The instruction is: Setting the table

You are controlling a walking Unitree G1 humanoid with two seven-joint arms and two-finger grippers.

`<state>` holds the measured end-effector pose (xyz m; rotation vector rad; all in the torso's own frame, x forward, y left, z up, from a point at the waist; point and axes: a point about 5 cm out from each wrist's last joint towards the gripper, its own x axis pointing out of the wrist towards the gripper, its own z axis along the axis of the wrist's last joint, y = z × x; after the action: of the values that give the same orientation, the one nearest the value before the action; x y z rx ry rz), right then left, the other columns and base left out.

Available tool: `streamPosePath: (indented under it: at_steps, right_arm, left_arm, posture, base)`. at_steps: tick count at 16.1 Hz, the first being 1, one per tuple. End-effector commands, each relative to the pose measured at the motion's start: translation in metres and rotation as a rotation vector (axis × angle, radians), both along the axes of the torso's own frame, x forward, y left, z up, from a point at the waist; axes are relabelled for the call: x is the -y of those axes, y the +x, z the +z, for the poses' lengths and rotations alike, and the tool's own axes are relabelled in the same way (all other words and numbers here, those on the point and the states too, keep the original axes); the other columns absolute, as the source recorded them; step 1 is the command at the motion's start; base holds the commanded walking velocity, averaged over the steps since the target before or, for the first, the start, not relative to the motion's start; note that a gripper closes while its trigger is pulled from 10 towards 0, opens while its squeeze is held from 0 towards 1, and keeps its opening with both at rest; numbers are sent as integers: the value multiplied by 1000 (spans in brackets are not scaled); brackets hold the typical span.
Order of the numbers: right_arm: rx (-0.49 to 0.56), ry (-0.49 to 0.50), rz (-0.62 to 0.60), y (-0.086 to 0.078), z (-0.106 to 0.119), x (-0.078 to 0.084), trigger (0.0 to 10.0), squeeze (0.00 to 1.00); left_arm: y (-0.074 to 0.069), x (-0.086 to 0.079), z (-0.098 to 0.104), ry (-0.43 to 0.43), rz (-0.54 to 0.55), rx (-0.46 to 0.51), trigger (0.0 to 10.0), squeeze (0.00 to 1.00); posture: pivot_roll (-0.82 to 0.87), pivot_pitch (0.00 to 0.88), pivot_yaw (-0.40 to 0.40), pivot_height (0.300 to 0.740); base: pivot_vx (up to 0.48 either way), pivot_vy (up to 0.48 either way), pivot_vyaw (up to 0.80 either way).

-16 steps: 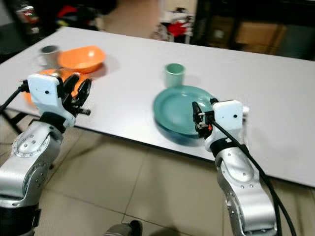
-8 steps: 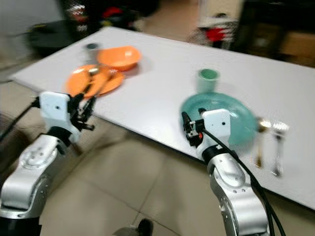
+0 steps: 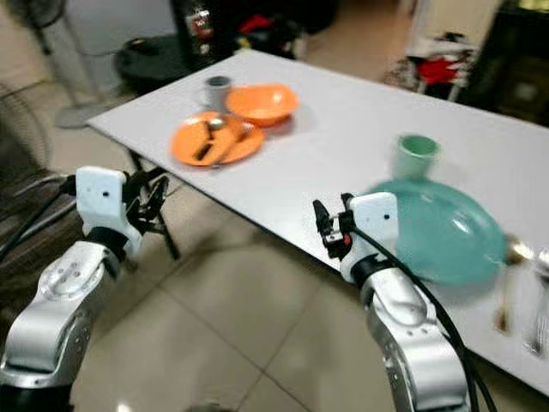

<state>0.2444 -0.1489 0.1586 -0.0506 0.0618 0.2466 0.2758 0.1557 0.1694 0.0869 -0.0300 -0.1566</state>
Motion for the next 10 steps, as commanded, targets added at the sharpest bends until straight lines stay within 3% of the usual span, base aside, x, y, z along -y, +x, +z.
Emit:
streamPosePath:
  at_steps: [1,6,8,10]
  right_arm:
    - [-13,19,34,-1,-1,-7,10000,0]
    - [-40,24,82,-3,-5,-11,10000,0]
    - [-44,24,97,-2,-7,-13,10000,0]
    - [-50,37,103,-2,-8,-13,10000,0]
  left_arm:
    - [0,-4,-2,33,11,-14,10000,0]
    - [2,-2,5,51,-3,26,10000,0]
    - [2,-9,2,41,40,12,10000,0]
    - [1,-5,4,48,4,24,10000,0]
  posture:
    - [38,0,43,740]
    - [48,0,29,740]
    - [51,0,35,740]
    - [57,0,23,740]
  base:
    - [0,0,800]
    - [0,0,800]
    - [0,0,800]
    - [0,0,800]
